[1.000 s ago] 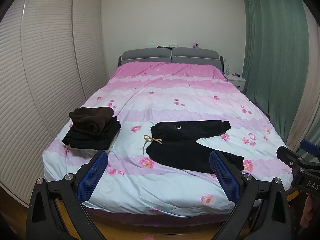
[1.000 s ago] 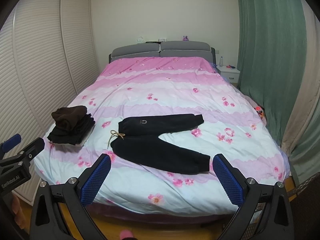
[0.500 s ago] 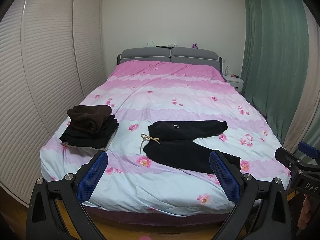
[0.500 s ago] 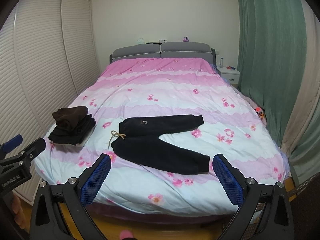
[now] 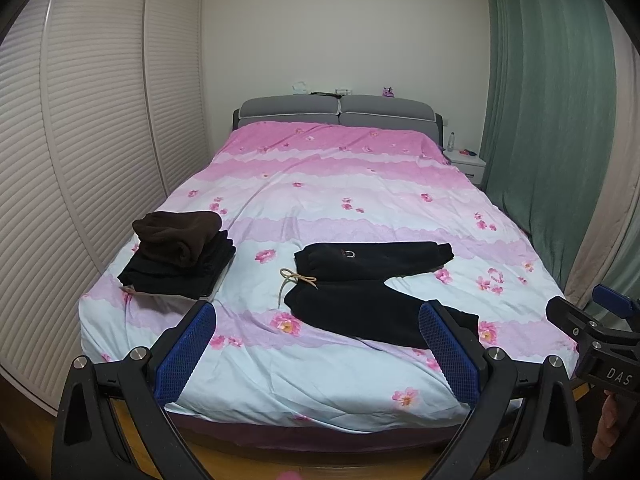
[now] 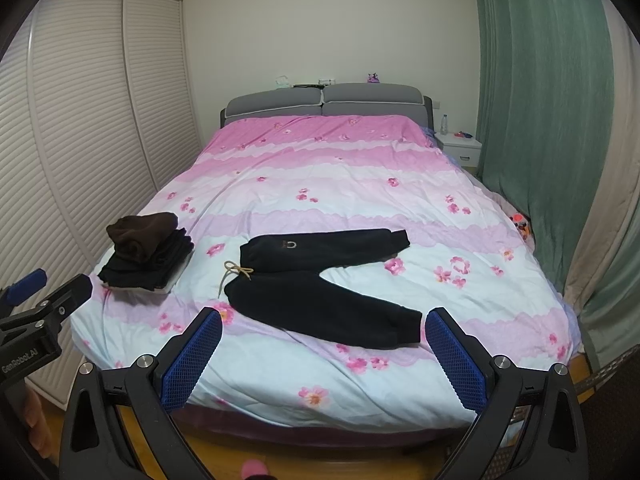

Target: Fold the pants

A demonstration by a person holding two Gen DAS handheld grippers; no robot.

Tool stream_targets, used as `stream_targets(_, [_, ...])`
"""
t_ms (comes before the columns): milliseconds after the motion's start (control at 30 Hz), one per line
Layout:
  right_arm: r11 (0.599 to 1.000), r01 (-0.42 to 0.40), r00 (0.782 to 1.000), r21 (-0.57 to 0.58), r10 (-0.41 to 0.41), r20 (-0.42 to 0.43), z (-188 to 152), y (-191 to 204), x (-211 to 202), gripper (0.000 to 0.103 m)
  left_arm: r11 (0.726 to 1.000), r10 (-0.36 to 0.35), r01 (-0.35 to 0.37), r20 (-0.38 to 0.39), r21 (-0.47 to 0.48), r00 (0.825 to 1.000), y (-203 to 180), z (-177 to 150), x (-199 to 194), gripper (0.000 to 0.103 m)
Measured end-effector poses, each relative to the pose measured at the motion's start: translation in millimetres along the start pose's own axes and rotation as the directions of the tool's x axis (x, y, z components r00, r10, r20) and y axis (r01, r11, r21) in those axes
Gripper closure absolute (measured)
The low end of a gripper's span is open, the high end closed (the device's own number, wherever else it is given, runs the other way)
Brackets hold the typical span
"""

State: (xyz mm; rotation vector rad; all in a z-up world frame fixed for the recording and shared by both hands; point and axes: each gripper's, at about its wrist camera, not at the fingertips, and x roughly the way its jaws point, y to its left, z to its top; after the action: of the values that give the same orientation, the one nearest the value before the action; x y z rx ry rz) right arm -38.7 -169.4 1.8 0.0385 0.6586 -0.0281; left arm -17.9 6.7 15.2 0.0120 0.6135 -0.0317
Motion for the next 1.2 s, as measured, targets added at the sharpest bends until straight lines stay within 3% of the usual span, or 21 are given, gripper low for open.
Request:
stream_targets(533, [1.000, -0.001, 1.000, -0.002, 0.001, -0.005, -1, 1, 0, 0.001, 1.000, 0.024, -0.024, -0.020, 0.003, 0.999, -10, 1, 12, 0.000])
stream_targets(767, [1.000, -0.009, 1.000, 0.003, 0.009, -0.028, 0, -3, 20, 0.001, 0.999, 0.040, -0.039, -0.057, 0.011, 0.998, -12, 0, 32, 0.000])
stream_targets(1033, [0.999, 0.013, 0.993, 0.033, -0.009, -0.115, -2, -3, 75, 0.001, 0.997, 0.073, -0.067, -0.175, 0.043, 0.982, 2, -6, 104, 0.000])
stream_targets(1200, [0.997, 0.039, 0.979, 0.064, -0.026, -0.202, -14, 2, 140, 0.001, 0.999, 0.029, -0.018, -0.271, 0.043, 0.962, 16, -7, 177, 0.000])
